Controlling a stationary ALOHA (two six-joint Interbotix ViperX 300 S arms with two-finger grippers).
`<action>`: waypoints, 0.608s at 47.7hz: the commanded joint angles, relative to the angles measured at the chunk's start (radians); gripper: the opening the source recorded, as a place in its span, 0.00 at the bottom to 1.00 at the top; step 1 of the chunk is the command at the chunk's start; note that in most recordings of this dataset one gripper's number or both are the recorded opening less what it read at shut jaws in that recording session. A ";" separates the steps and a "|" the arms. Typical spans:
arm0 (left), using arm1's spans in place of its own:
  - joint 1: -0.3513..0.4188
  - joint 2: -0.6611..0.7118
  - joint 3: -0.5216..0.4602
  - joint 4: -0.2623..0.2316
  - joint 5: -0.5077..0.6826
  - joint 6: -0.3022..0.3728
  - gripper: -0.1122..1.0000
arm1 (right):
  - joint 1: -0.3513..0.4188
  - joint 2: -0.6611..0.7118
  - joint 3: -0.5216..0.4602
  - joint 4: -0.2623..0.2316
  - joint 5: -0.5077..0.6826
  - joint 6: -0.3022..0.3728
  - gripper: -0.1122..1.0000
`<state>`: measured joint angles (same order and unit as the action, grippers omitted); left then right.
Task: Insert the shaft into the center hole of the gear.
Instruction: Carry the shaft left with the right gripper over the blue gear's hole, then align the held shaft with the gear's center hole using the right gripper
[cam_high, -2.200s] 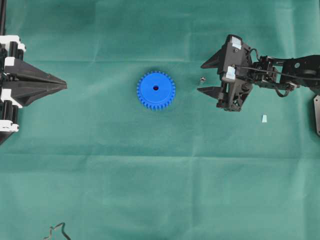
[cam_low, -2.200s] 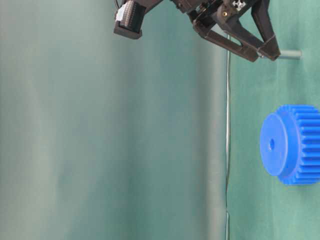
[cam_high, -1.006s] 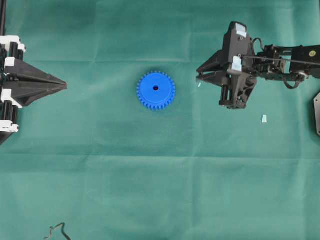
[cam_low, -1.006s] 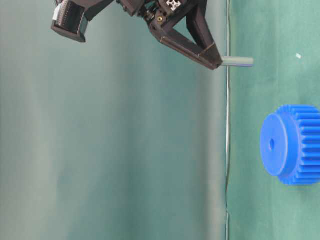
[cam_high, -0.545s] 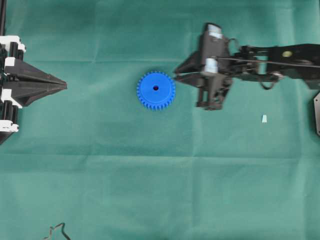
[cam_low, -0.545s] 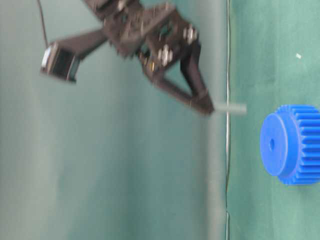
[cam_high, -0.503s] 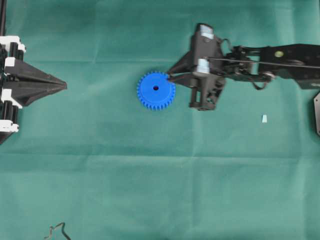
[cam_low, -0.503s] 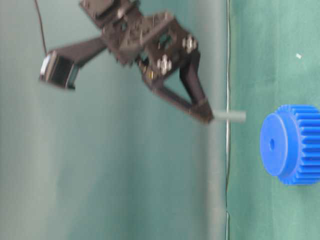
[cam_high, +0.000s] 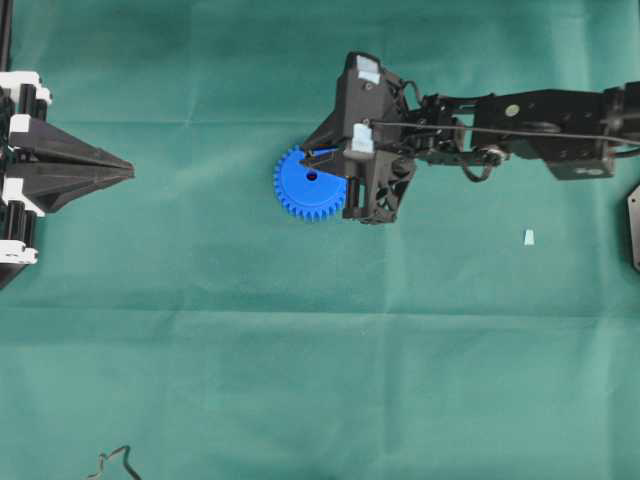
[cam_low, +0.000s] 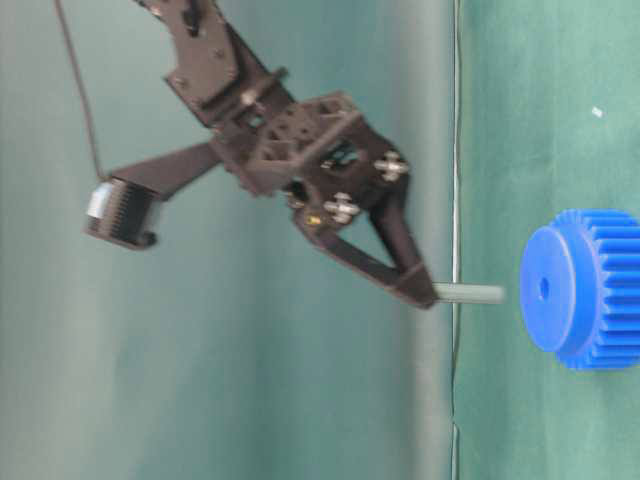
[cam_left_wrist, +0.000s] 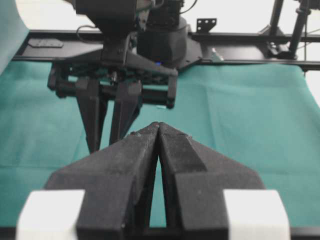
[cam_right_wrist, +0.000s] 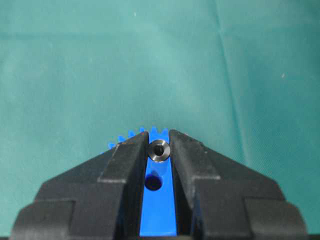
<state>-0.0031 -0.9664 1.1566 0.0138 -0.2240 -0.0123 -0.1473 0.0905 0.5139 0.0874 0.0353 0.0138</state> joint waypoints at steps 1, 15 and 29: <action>0.002 0.005 -0.025 0.002 -0.005 0.002 0.10 | -0.002 0.011 -0.008 0.000 -0.032 0.003 0.25; 0.002 0.006 -0.025 0.003 -0.006 0.002 0.10 | 0.000 0.048 -0.005 0.002 -0.049 0.003 0.25; 0.002 0.006 -0.025 0.002 -0.005 0.002 0.10 | -0.002 0.029 -0.014 0.002 -0.055 0.003 0.25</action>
<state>-0.0031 -0.9664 1.1582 0.0138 -0.2240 -0.0123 -0.1457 0.1488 0.5170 0.0890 -0.0138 0.0153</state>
